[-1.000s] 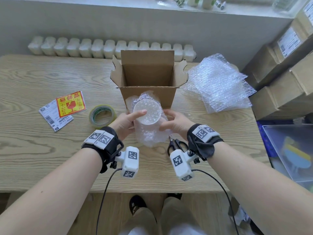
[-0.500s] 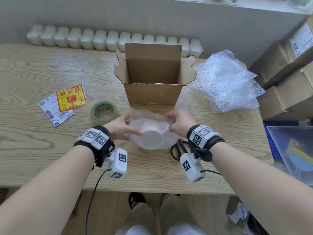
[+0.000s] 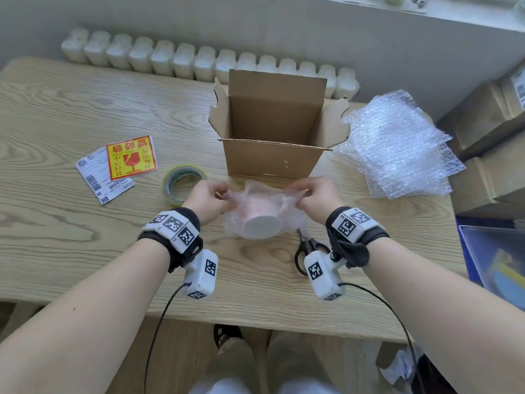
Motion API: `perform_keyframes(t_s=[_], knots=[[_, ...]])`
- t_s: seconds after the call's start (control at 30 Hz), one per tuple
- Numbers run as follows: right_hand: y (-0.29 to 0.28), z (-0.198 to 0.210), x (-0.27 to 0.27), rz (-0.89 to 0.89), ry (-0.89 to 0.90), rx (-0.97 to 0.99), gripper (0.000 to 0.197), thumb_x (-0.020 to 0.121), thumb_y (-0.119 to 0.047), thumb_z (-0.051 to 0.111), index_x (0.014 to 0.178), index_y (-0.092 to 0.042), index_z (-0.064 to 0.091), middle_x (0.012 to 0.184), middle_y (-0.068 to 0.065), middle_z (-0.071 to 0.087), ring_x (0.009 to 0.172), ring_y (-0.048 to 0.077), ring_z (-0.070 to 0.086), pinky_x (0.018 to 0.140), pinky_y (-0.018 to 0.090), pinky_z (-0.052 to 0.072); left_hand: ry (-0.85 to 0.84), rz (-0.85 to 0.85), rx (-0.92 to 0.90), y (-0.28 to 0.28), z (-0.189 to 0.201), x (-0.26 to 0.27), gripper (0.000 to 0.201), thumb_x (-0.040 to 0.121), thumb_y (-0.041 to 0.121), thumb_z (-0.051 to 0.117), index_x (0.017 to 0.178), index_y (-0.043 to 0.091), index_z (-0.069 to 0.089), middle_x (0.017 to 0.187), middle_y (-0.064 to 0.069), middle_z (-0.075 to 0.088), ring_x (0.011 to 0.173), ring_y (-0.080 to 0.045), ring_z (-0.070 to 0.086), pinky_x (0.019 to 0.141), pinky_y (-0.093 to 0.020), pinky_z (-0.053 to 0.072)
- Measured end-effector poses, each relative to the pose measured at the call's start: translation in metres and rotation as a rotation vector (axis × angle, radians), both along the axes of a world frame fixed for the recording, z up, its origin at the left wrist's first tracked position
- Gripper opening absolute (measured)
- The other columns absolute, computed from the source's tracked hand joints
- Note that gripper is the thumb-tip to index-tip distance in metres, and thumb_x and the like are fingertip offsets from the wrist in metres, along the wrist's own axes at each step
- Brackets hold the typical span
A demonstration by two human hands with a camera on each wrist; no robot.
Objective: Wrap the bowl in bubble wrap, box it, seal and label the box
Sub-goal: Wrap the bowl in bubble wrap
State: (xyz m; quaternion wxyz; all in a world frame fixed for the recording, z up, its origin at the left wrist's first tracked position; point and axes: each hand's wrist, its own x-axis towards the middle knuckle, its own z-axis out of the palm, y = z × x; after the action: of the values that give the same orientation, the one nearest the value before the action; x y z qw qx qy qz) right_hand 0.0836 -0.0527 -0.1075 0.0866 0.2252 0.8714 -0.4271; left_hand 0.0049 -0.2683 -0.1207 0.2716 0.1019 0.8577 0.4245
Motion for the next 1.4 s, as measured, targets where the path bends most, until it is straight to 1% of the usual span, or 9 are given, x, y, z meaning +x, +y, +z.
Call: perform_keyframes(t_s=[0.1,0.2,0.33,0.53,0.73,0.9,1.13,1.3,1.4], knots=[[0.007,0.000,-0.006,-0.054,0.025,-0.005,0.057,0.067,0.015,0.046,0.051,-0.036,0.068,0.071,-0.011,0.063,0.071,0.014,0.057,0.063,0.026,0.047,0.186,0.005,-0.003,0.004,0.008,-0.002,0.023,0.076,-0.006,0.064,0.069,0.015,0.062,0.073,-0.003,0.058,0.068,-0.015,0.051,0.067,-0.021,0.040],[0.008,0.005,-0.007,0.070,-0.006,0.148,0.050,0.065,0.013,0.045,0.045,-0.029,0.063,0.067,-0.009,0.062,0.074,0.017,0.061,0.070,0.030,0.052,0.336,-0.070,-0.143,0.006,0.010,0.000,0.025,0.076,-0.003,0.061,0.066,0.021,0.062,0.082,0.003,0.056,0.077,-0.016,0.051,0.071,-0.022,0.037],[0.008,0.006,0.000,0.347,-0.233,0.289,0.040,0.066,0.010,0.047,0.055,-0.023,0.066,0.074,-0.002,0.069,0.079,0.023,0.066,0.074,0.033,0.057,0.316,-0.356,-0.396,0.000,0.005,0.007,0.031,0.077,0.003,0.057,0.061,0.029,0.058,0.077,0.011,0.051,0.080,-0.017,0.054,0.071,-0.028,0.043],[0.004,0.003,0.009,0.386,-0.341,0.247,0.021,0.075,0.002,0.056,0.070,-0.010,0.072,0.079,0.004,0.071,0.073,0.017,0.064,0.067,0.029,0.055,0.170,-0.504,-0.535,-0.001,0.006,0.011,0.026,0.078,0.006,0.053,0.071,0.026,0.068,0.083,0.010,0.056,0.080,-0.016,0.056,0.070,-0.029,0.047],[-0.007,0.021,-0.008,0.226,-0.074,0.078,0.011,0.074,-0.011,0.066,0.076,-0.022,0.065,0.069,-0.008,0.059,0.062,0.009,0.054,0.056,0.022,0.043,0.456,-0.143,-0.280,0.013,0.018,0.006,0.005,0.082,0.019,0.054,0.084,0.017,0.058,0.085,0.001,0.052,0.080,-0.022,0.050,0.071,-0.030,0.040],[-0.028,0.003,-0.012,0.364,-0.170,0.108,0.021,0.070,-0.019,0.079,0.080,-0.024,0.061,0.069,-0.011,0.052,0.061,0.008,0.050,0.054,0.022,0.038,0.222,-0.399,-0.345,0.024,0.010,0.010,0.059,0.065,0.037,0.080,0.114,0.023,0.050,0.091,0.002,0.054,0.077,-0.017,0.053,0.068,-0.027,0.041],[-0.031,0.005,-0.024,0.570,-0.302,0.241,0.032,0.065,-0.019,0.083,0.080,-0.022,0.056,0.079,-0.008,0.056,0.071,0.014,0.052,0.064,0.029,0.044,0.208,-0.444,-0.394,0.026,0.002,0.012,0.065,0.063,0.019,0.078,0.116,0.019,0.041,0.102,-0.005,0.053,0.078,-0.026,0.058,0.067,-0.036,0.050],[-0.031,0.014,-0.034,0.570,-0.349,0.167,0.023,0.068,-0.024,0.083,0.080,-0.020,0.062,0.078,-0.005,0.062,0.069,0.012,0.055,0.059,0.025,0.044,0.167,-0.072,-0.189,0.003,0.013,-0.008,0.027,0.074,0.032,0.070,0.096,0.023,0.057,0.081,0.001,0.062,0.076,-0.019,0.058,0.067,-0.028,0.046],[-0.030,0.018,-0.039,0.426,-0.264,0.072,0.012,0.073,-0.023,0.078,0.074,-0.021,0.066,0.069,-0.007,0.062,0.061,0.007,0.054,0.052,0.020,0.043,0.311,0.068,-0.321,-0.022,0.008,-0.031,0.021,0.078,0.032,0.063,0.095,0.020,0.062,0.095,-0.004,0.062,0.094,-0.023,0.058,0.085,-0.034,0.048]])
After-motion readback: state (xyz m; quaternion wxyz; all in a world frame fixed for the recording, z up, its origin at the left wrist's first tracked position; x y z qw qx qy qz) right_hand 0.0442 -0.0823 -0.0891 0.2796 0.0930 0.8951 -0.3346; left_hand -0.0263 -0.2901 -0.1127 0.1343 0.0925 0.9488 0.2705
